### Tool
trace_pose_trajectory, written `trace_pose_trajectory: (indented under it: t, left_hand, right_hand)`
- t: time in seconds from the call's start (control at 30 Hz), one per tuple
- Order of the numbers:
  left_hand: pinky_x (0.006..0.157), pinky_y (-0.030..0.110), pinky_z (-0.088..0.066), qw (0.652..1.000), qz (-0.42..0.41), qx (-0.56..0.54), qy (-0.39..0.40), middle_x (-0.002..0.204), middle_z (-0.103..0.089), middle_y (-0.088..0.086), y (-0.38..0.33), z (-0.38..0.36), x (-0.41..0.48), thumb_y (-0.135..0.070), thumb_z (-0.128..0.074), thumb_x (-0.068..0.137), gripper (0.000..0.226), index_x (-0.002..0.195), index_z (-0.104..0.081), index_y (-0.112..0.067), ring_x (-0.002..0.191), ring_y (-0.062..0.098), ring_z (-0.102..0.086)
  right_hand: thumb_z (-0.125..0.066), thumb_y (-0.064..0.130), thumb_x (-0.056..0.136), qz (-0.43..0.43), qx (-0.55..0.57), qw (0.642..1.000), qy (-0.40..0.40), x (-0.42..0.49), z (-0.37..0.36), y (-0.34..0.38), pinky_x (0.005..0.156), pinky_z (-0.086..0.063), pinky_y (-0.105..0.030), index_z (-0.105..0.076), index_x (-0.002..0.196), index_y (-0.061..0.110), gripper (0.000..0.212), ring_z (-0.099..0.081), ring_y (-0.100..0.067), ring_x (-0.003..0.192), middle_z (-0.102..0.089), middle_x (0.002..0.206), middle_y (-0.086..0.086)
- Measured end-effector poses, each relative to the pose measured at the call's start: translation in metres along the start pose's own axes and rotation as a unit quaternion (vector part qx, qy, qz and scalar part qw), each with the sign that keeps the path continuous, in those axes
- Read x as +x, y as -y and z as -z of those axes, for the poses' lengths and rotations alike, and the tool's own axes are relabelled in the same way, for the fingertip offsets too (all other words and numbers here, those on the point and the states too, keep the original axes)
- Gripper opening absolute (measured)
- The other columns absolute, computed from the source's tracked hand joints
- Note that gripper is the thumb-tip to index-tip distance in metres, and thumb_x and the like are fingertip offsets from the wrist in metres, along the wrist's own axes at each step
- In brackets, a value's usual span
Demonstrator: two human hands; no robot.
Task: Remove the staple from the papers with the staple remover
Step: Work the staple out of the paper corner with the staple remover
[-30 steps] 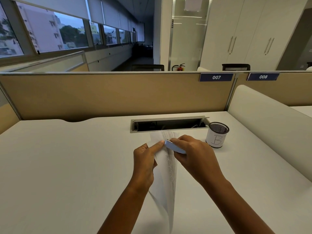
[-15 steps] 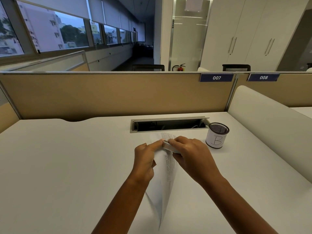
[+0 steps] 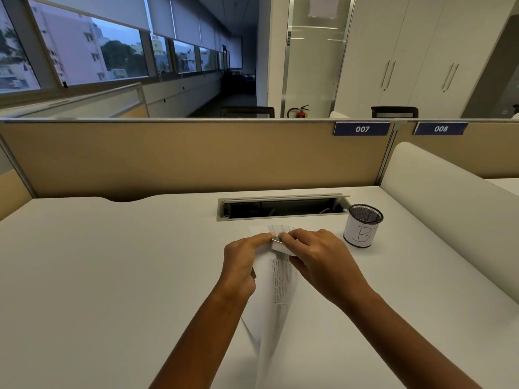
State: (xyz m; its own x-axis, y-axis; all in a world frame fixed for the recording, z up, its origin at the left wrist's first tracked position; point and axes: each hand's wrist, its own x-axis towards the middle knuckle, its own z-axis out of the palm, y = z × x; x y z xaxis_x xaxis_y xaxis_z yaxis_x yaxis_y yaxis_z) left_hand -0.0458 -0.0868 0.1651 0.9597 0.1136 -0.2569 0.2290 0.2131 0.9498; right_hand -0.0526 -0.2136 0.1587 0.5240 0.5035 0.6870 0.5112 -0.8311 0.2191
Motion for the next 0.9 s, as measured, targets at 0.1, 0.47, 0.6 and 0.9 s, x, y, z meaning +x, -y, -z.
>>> trace_pose_trajectory:
  t: [0.1,0.47,0.6,0.9]
  left_hand:
    - [0.096,0.042,-0.044,1.0,0.001,0.005,0.009,0.107,-0.058,0.01,-0.001,0.001,0.0,-0.021,-0.055,0.085,0.015,0.097,-0.057,-0.012,0.096,0.032,-0.052]
    - [0.091,0.043,-0.046,1.0,0.004,0.008,0.02,0.114,-0.061,0.017,0.002,0.003,0.008,-0.025,-0.059,0.082,0.017,0.095,-0.059,-0.014,0.102,0.036,-0.054]
    - [0.079,0.037,-0.051,0.998,0.009,-0.013,0.058,0.099,-0.063,0.013,0.004,0.004,0.011,-0.025,-0.056,0.083,0.024,0.102,-0.06,-0.011,0.088,0.031,-0.058]
    - [0.053,0.023,-0.054,0.993,0.033,-0.026,0.114,0.095,-0.066,0.011,0.0,0.004,0.012,-0.021,-0.06,0.081,0.033,0.109,-0.058,-0.005,0.072,0.025,-0.063]
  right_hand:
    - [-0.09,0.022,0.044,0.014,0.004,1.0,0.004,-0.002,-0.003,-0.002,0.044,-0.049,-0.018,-0.074,0.083,0.009,0.044,-0.067,-0.015,0.05,-0.075,0.07,-0.002]
    - [-0.087,0.021,0.049,0.045,0.008,0.999,0.005,-0.006,-0.005,-0.011,0.053,-0.053,-0.021,-0.073,0.091,0.008,0.047,-0.07,-0.018,0.061,-0.076,0.079,-0.006]
    - [-0.082,0.019,0.059,-0.043,0.076,0.996,0.008,-0.01,-0.01,-0.011,0.052,-0.053,-0.021,-0.072,0.094,0.009,0.038,-0.07,-0.021,0.062,-0.075,0.081,-0.007]
    - [-0.064,0.015,0.072,-0.278,0.301,0.912,0.007,-0.022,-0.009,-0.007,0.06,-0.043,-0.001,-0.07,0.103,0.011,0.032,-0.056,-0.004,0.066,-0.073,0.088,-0.006]
